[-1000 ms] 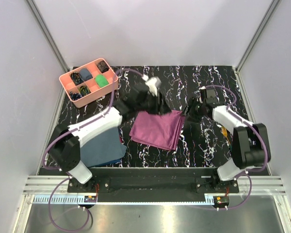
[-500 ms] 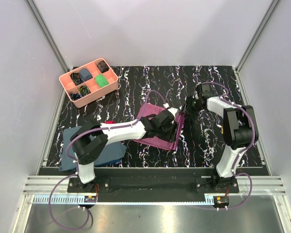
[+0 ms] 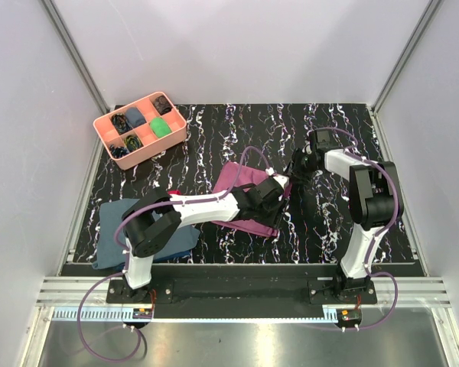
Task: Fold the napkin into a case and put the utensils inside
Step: Fold the lower triangle-folded napkin at the center of the board.
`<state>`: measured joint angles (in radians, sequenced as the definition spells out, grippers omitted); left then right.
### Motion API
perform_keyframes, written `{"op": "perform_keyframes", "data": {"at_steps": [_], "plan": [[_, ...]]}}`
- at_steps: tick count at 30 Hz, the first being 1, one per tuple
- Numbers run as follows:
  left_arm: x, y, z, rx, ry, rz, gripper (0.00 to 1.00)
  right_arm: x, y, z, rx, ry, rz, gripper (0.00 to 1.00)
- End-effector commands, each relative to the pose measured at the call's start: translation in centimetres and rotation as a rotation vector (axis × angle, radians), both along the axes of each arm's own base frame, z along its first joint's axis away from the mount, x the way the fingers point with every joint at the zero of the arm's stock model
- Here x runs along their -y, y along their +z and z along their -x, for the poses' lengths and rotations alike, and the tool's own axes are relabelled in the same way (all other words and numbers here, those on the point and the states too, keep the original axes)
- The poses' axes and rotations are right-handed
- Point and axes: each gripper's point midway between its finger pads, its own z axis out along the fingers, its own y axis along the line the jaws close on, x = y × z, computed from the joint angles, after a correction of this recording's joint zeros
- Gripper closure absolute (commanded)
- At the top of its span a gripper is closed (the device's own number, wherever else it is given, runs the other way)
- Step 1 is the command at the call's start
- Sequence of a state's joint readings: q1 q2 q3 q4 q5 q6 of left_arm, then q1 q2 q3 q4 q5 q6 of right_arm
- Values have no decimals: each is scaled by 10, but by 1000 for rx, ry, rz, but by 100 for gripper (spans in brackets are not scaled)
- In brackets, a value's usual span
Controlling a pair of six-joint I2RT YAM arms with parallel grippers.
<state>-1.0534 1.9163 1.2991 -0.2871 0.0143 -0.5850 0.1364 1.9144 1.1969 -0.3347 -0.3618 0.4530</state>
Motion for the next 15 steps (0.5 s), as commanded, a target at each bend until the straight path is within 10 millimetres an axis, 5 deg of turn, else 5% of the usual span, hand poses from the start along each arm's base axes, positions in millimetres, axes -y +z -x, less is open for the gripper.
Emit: {"op": "perform_keyframes", "data": {"at_steps": [1,6,15], "plan": [[10,13,-7,26,21,37,46,-4,11,-21,57,19,-25,56],[7,13,-6,23,30,34,43,-4,9,-25,62,28,-20,60],[8,17,-5,15,39,43,43,-5,38,-19,100,15,-40,92]]}}
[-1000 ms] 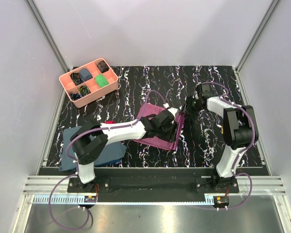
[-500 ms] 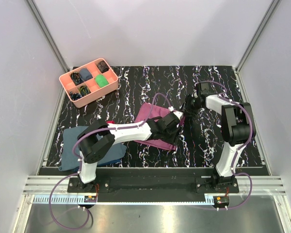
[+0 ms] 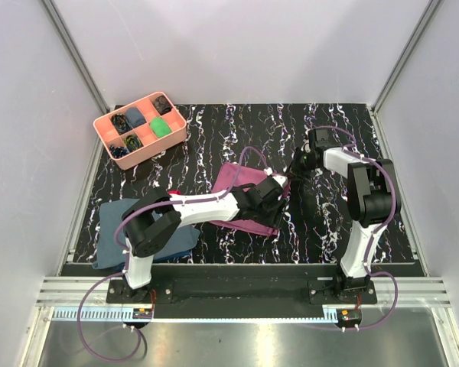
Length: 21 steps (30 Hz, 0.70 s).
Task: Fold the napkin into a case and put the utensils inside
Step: Fold the lower triangle-folded napkin at the center of the board.
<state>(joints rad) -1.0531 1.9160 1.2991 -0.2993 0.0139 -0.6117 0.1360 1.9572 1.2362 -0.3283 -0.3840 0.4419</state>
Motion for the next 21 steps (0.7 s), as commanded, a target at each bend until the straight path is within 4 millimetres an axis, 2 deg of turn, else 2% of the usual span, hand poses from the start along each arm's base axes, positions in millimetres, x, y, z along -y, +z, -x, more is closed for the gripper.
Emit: {"op": "perform_keyframes", "data": {"at_steps": [1,5,6,8,9,15,21], "plan": [[9,18,-7,36,22,45,43,0,46,-6,102,-12,-25,94],[10,11,-9,29,27,23,38,4,45,1,97,-19,-17,100],[12,13,-12,37,30,20,38,5,43,1,95,-19,-14,100],[10,5,-15,55,40,-23,38,8,36,2,80,-24,-6,100],[12,8,-17,66,45,-26,38,9,35,2,78,-24,-2,100],[13,-2,-20,91,46,-77,44,18,26,6,60,-33,4,100],[23,-13,-12,97,26,-116,46,21,25,6,59,-39,-4,100]]}}
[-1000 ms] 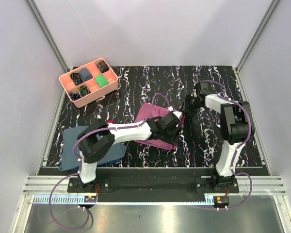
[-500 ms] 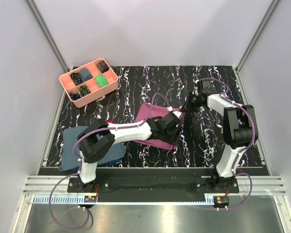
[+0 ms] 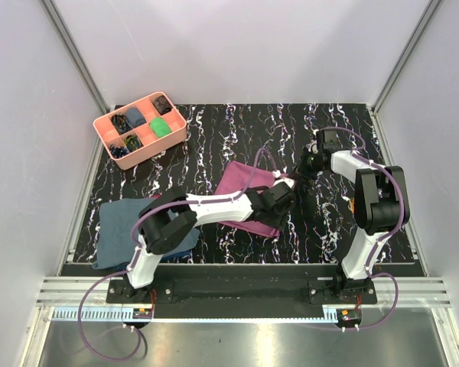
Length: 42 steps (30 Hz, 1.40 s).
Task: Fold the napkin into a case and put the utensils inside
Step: Fold the lower triangle-folded napkin at the center of the board.
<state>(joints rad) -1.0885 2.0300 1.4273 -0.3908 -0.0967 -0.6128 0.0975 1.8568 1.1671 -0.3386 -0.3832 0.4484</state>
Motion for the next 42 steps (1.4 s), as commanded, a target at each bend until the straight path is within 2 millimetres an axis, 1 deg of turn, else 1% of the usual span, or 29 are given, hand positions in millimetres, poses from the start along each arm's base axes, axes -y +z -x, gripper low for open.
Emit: {"op": "perform_keyframes", "data": {"at_steps": [1,3,5,6,8,9,11,14,15,17,20,22,25,26,32,34,35,37,38,39,40,41,42], "plan": [[14,5,-2,46,-10,-8,46,4,7,-5,37,3,-1,100],[18,5,2,48,-19,-12,47,6,8,-6,41,0,-2,100],[13,0,1,64,-6,-56,48,6,8,-7,41,1,-8,100],[10,-2,3,67,-3,-73,51,7,9,-7,42,-4,-9,100],[3,-4,0,92,18,-110,55,8,8,-7,42,-10,-13,100],[2,-5,1,104,20,-121,57,8,8,-7,39,-11,-16,100],[-2,-6,-3,139,34,-150,58,8,6,-5,33,-12,-23,100],[-8,-9,-3,148,37,-183,64,10,4,-5,31,-18,-36,100],[-10,-10,-1,147,39,-186,65,11,5,-6,33,-20,-39,100],[-13,-7,3,153,36,-188,71,13,5,-7,37,-21,-39,100],[-16,-4,10,160,21,-189,72,16,5,-8,35,-27,-42,100],[-14,1,17,151,2,-171,72,16,3,-8,31,-23,-48,100],[-10,3,24,138,-16,-150,76,17,2,-7,27,-30,-48,100],[-11,3,25,136,-19,-149,76,16,2,-5,23,-30,-48,100],[-2,11,28,130,-55,-118,79,26,-7,0,11,-58,3,100],[5,14,32,109,-79,-95,76,27,-10,1,9,-53,13,100],[8,16,33,100,-90,-83,72,28,-11,2,4,-55,20,99],[16,22,42,70,-127,-42,60,30,-12,3,5,-59,36,98],[19,28,44,66,-149,-21,56,31,-12,4,4,-60,38,96],[23,33,48,51,-170,1,53,32,-10,4,8,-56,42,93],[24,38,50,46,-175,17,47,32,-10,5,6,-56,44,92],[25,53,49,49,-177,55,45,33,-9,6,3,-57,46,90],[29,63,51,41,-190,100,42,33,-5,9,11,-52,50,81]]}}
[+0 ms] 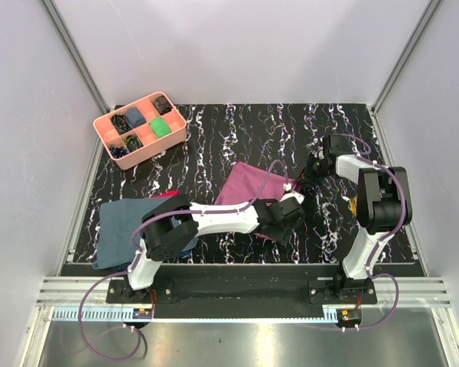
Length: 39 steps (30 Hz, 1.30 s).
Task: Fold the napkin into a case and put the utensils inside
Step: Fold the lower triangle-folded napkin at the center of the board.
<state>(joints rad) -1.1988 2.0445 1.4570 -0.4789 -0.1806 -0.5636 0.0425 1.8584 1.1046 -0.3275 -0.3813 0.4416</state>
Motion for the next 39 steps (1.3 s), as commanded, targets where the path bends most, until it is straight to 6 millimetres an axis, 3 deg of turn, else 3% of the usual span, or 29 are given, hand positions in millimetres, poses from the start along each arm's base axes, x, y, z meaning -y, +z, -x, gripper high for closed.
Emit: {"op": "perform_keyframes", "data": {"at_steps": [1,3,4,5,7,10,15,19,23,24,27,30,31,33,34,36,38,39], "plan": [[22,72,14,-39,-83,225,39,11,16,-2,61,-2,49,74],[19,104,8,-55,-76,337,38,13,23,2,73,-1,62,59],[10,101,7,-75,-61,343,38,13,25,5,67,2,65,54],[3,106,-5,-87,-22,373,38,14,31,7,78,0,71,50],[-7,121,-8,-110,-21,444,39,14,33,12,75,5,72,45],[-26,135,-28,-116,22,502,39,14,34,19,63,-1,66,40],[-46,141,-45,-150,69,575,39,8,18,20,14,-3,34,40],[-71,158,-66,-123,127,641,39,4,11,17,16,6,28,39],[-89,161,-79,-112,165,653,39,0,-3,13,-2,21,28,43],[-93,159,-81,-114,177,652,38,-1,-4,10,-1,19,30,54],[-110,158,-96,-93,231,651,38,0,-12,-7,19,25,39,65],[-119,147,-105,-123,259,641,37,0,-13,-34,51,41,52,73],[-120,143,-108,-137,272,638,38,-1,-9,-51,78,51,57,75],[-120,142,-107,-140,273,645,39,5,-9,-63,87,72,107,76],[-120,145,-105,-139,279,660,39,7,-1,-80,113,76,121,78],[-122,143,-104,-139,290,669,39,7,9,-88,118,95,140,77],[-126,143,-101,-130,309,673,39,16,27,-93,128,73,231,62],[-128,144,-101,-121,316,673,39,16,28,-84,94,75,280,55]]}}
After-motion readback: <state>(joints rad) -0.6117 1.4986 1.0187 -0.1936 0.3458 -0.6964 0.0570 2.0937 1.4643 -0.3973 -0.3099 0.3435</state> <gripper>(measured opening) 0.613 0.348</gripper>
